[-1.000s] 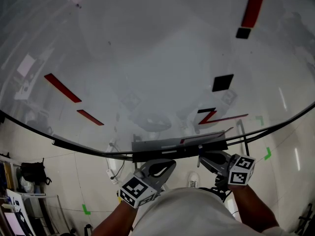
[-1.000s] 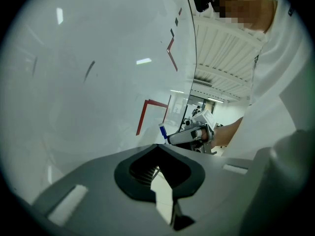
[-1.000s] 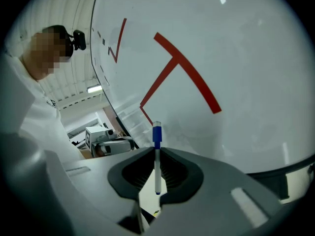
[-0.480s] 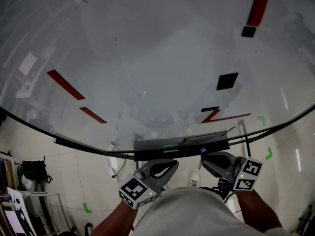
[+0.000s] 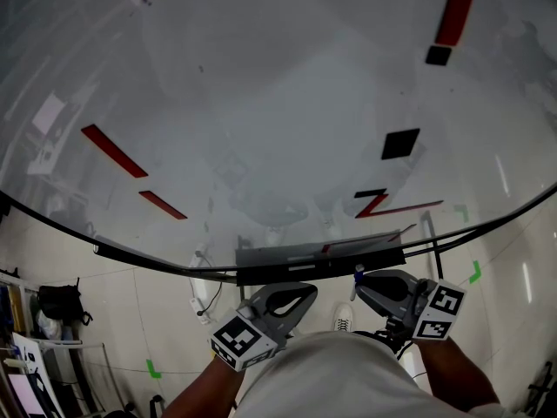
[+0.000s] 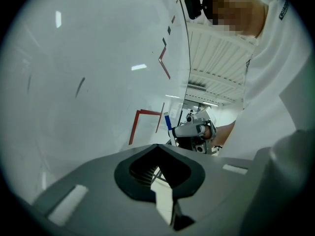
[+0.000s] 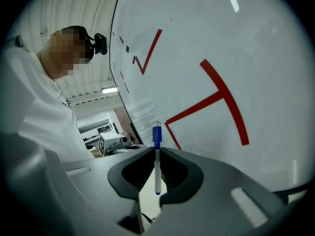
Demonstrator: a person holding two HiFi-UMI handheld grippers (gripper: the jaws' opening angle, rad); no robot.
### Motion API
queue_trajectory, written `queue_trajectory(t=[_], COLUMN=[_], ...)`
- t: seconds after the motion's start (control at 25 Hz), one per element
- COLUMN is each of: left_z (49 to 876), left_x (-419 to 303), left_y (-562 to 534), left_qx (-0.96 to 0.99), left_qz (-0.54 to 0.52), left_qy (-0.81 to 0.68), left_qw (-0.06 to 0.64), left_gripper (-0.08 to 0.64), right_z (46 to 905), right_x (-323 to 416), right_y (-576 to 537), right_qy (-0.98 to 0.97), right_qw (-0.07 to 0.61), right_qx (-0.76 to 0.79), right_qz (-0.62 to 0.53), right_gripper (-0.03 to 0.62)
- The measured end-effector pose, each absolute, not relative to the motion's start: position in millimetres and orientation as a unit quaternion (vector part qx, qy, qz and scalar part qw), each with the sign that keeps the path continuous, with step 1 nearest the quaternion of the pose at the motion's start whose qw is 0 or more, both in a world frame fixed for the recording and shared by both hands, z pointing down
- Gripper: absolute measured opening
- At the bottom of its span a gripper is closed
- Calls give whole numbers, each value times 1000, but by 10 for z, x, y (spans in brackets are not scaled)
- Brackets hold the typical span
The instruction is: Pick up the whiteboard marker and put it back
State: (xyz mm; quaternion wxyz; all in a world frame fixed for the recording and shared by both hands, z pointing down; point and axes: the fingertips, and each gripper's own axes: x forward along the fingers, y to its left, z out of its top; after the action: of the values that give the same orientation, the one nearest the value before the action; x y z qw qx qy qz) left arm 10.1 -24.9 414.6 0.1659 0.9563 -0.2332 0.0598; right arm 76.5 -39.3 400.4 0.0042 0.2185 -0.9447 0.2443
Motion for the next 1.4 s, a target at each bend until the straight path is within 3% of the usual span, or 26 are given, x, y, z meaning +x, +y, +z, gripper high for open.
queue_trajectory(t=[1.16, 1.28, 1.4], left_z=[4305, 4302, 4306], left_x=[128, 115, 108], left_y=[-207, -228, -238], left_qx=[955, 954, 953], left_qz=[83, 83, 86], left_qy=[-227, -232, -234], left_qw=[171, 173, 172], left_gripper=[17, 17, 17], right_z=[4037, 4096, 4290], right_x=[742, 725, 695], right_y=[-426, -429, -398], right_qy=[-947, -952, -946], right_qw=[21, 66, 186], right_qx=[229, 242, 258], right_qz=[224, 175, 68], right_gripper=[35, 35, 35])
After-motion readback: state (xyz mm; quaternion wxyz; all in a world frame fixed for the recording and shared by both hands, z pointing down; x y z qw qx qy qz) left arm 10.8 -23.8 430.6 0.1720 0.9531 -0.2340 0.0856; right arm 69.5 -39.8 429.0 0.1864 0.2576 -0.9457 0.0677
